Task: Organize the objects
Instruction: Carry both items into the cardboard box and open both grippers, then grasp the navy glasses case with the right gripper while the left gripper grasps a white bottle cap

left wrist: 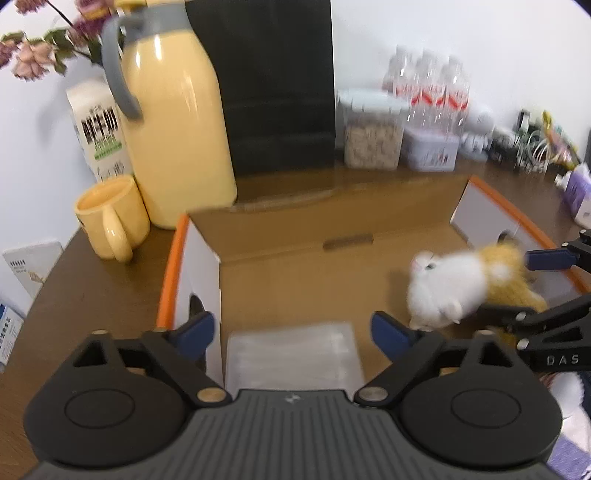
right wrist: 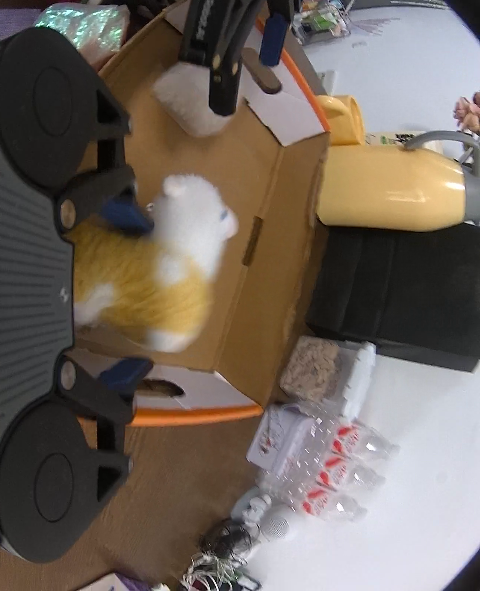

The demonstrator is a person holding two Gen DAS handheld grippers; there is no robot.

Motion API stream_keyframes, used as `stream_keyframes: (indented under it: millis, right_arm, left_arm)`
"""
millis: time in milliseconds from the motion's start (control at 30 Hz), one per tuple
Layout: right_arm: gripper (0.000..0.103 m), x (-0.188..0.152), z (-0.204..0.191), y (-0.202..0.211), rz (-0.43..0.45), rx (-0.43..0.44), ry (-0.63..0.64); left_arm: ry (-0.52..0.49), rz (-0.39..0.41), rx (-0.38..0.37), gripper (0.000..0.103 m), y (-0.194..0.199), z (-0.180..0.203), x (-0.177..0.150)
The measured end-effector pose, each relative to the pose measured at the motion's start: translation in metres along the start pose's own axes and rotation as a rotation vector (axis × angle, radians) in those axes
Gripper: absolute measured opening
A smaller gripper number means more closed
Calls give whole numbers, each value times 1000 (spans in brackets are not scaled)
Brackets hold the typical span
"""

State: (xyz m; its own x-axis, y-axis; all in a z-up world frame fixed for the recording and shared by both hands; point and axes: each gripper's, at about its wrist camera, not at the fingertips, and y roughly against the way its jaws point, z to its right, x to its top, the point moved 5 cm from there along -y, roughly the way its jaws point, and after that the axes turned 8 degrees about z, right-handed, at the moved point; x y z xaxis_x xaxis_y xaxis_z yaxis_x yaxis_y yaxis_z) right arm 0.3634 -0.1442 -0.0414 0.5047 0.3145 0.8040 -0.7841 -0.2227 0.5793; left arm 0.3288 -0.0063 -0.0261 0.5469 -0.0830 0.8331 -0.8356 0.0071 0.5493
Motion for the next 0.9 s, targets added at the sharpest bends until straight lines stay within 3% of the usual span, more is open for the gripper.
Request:
stream_keyframes:
  millis: [267,500,700,900]
  right_arm:
    - [98,14,12,65,150,-26,-60]
    - [103,-18,-6,136,230,-32,-48]
    - [103,-66,-26,177,233,-31,-64]
    - [103,-107,-43,197,203,-25,-99]
  left_arm:
    - [36,151,22,103,66,-12,16]
    - [35,247,42,103,134,-31,-11]
    - [51,242,69,103,172,-47,-58]
    - [114,181,81,103,188,-64,-105]
